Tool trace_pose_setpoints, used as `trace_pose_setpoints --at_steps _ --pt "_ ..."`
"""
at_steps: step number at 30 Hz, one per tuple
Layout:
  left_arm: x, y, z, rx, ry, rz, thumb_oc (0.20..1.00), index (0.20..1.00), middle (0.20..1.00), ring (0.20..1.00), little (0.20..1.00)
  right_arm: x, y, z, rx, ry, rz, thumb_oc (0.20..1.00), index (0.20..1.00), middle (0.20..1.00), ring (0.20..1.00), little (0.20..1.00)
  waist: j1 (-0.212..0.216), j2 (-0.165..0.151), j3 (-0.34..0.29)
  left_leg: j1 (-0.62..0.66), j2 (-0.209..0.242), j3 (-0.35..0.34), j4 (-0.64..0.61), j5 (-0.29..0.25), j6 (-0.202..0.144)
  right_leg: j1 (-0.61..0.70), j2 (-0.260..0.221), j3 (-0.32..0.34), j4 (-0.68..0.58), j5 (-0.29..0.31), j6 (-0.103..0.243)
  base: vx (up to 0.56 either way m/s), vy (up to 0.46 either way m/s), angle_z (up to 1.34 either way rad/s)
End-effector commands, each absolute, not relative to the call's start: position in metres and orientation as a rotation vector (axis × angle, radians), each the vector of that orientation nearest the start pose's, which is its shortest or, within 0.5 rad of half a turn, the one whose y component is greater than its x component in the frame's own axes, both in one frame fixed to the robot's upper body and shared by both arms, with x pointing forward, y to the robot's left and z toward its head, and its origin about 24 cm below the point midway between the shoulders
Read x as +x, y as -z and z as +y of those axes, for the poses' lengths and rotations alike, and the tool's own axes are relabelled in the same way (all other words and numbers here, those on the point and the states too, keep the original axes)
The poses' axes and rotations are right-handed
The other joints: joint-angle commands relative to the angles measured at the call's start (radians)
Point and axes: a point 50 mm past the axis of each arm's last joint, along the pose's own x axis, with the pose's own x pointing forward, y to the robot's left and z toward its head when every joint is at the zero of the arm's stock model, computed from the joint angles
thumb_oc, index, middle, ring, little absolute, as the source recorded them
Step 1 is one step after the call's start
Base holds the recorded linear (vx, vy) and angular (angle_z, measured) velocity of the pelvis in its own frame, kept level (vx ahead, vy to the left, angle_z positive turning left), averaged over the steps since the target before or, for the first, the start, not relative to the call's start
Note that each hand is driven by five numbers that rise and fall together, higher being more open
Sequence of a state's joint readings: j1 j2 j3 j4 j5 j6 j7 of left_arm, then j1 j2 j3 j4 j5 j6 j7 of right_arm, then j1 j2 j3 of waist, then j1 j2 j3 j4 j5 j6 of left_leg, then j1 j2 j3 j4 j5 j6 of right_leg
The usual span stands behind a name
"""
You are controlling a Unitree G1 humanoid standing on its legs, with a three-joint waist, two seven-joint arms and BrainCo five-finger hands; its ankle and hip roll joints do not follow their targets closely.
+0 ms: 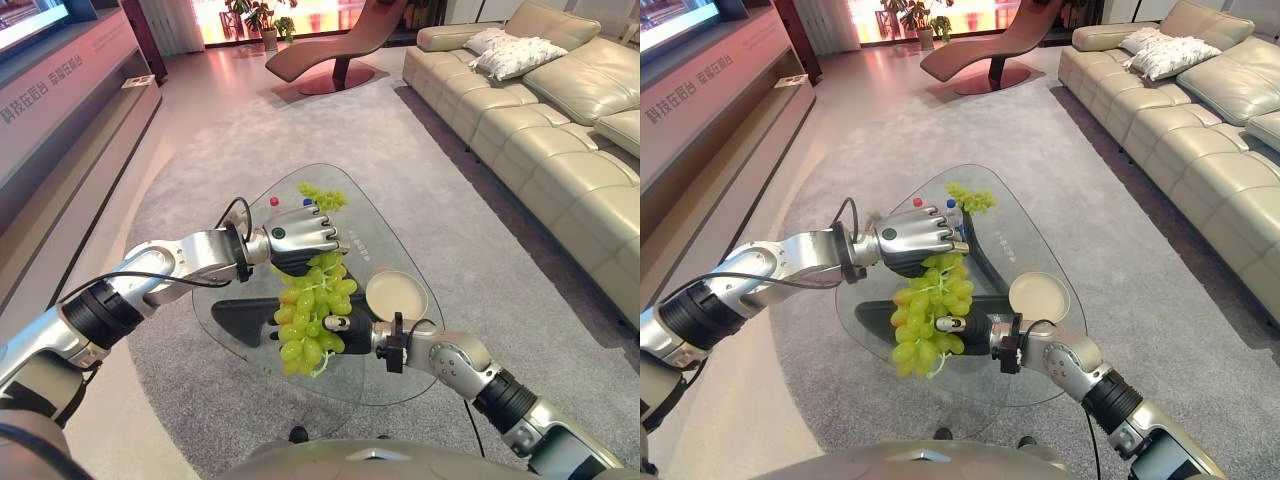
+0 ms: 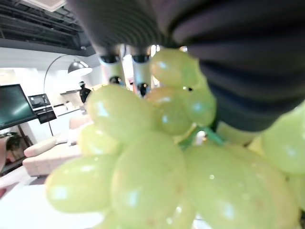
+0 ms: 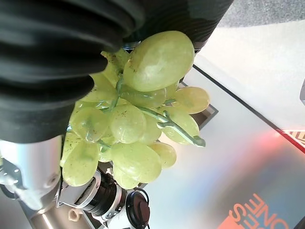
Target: Pick up fruits into the plate
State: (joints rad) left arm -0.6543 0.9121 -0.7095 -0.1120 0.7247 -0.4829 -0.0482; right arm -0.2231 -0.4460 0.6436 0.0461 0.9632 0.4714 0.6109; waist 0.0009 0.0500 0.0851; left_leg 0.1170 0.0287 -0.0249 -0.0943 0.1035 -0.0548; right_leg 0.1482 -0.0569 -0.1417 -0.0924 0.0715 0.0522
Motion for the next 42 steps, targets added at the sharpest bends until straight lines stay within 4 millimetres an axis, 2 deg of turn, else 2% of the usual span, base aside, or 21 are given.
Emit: trace_pose_setpoints --at_steps 1,22,23,24,30,34,39,41,42 --pt "0.276 -0.178 0.102 1.603 0.807 -1.0 0.2 0.2 0.2 0.2 0.2 0.209 -0.054 -0.033 0.65 -1.356 0.431 0.2 0.2 0.2 0.2 0.2 0.033 -0.049 0.007 0.097 -0.03 0.046 0.026 -0.203 0.028 0.056 -0.046 -0.011 0.03 -0.119 0.065 0.0 0.0 0.0" --pt "0.276 -0.175 0.105 1.588 0.798 -0.979 0.2 0.2 0.2 0.2 0.2 0.208 -0.048 -0.036 0.649 -1.322 0.446 0.2 0.2 0.2 0.2 0.2 0.034 -0.048 0.006 0.098 -0.028 0.047 0.022 -0.201 0.025 0.058 -0.047 -0.016 0.023 -0.116 0.065 0.0 0.0 0.0" --pt "0.277 -0.175 0.106 1.573 0.789 -0.951 0.46 0.46 0.46 0.46 0.46 0.208 -0.047 -0.036 0.655 -1.307 0.443 0.2 0.2 0.2 0.2 0.2 0.035 -0.048 0.007 0.098 -0.028 0.047 0.021 -0.2 0.025 0.059 -0.046 -0.017 0.022 -0.115 0.065 0.0 0.0 0.0" --pt "0.277 -0.172 0.108 1.564 0.784 -0.928 1.0 1.0 1.0 1.0 1.0 0.208 -0.046 -0.038 0.661 -1.295 0.44 0.2 0.2 0.2 0.2 0.2 0.035 -0.047 0.007 0.099 -0.027 0.048 0.02 -0.2 0.025 0.059 -0.046 -0.018 0.021 -0.115 0.065 0.0 0.0 0.0" --pt "0.28 -0.163 0.122 1.477 0.731 -0.813 1.0 1.0 1.0 1.0 1.0 0.211 -0.038 -0.053 0.632 -1.204 0.423 0.2 0.2 0.2 0.2 0.2 0.036 -0.049 0.011 0.096 -0.025 0.048 0.019 -0.198 0.025 0.055 -0.047 -0.019 0.021 -0.113 0.066 0.0 0.0 0.0" --pt "0.282 -0.149 0.143 1.363 0.648 -0.665 1.0 1.0 1.0 1.0 1.0 0.215 -0.032 -0.074 0.57 -1.117 0.389 0.2 0.2 0.2 0.2 0.2 0.038 -0.052 0.018 0.095 -0.022 0.048 0.019 -0.198 0.024 0.054 -0.045 -0.018 0.021 -0.113 0.067 0.0 0.0 0.0" --pt "0.279 -0.12 0.167 1.207 0.554 -0.455 1.0 1.0 1.0 1.0 1.0 0.218 -0.027 -0.103 0.473 -1.019 0.357 0.2 0.2 0.2 0.2 0.2 0.037 -0.057 0.032 0.094 -0.018 0.047 0.019 -0.196 0.024 0.051 -0.043 -0.017 0.023 -0.111 0.066 0.0 0.0 0.0" --pt "0.276 -0.094 0.194 1.016 0.464 -0.244 1.0 1.0 1.0 1.0 1.0 0.222 -0.024 -0.125 0.398 -0.945 0.345 0.2 0.2 0.2 0.2 0.2 0.039 -0.06 0.047 0.09 -0.014 0.049 0.022 -0.194 0.022 0.047 -0.041 -0.016 0.026 -0.111 0.063 0.0 0.0 0.0" --pt "0.275 -0.09 0.196 1.004 0.458 -0.228 1.0 1.0 1.0 1.0 1.0 0.222 -0.023 -0.128 0.389 -0.938 0.344 0.2 0.2 0.2 0.2 0.2 0.039 -0.06 0.049 0.09 -0.013 0.049 0.023 -0.194 0.022 0.047 -0.041 -0.016 0.026 -0.111 0.063 -0.01 -0.03 0.0"
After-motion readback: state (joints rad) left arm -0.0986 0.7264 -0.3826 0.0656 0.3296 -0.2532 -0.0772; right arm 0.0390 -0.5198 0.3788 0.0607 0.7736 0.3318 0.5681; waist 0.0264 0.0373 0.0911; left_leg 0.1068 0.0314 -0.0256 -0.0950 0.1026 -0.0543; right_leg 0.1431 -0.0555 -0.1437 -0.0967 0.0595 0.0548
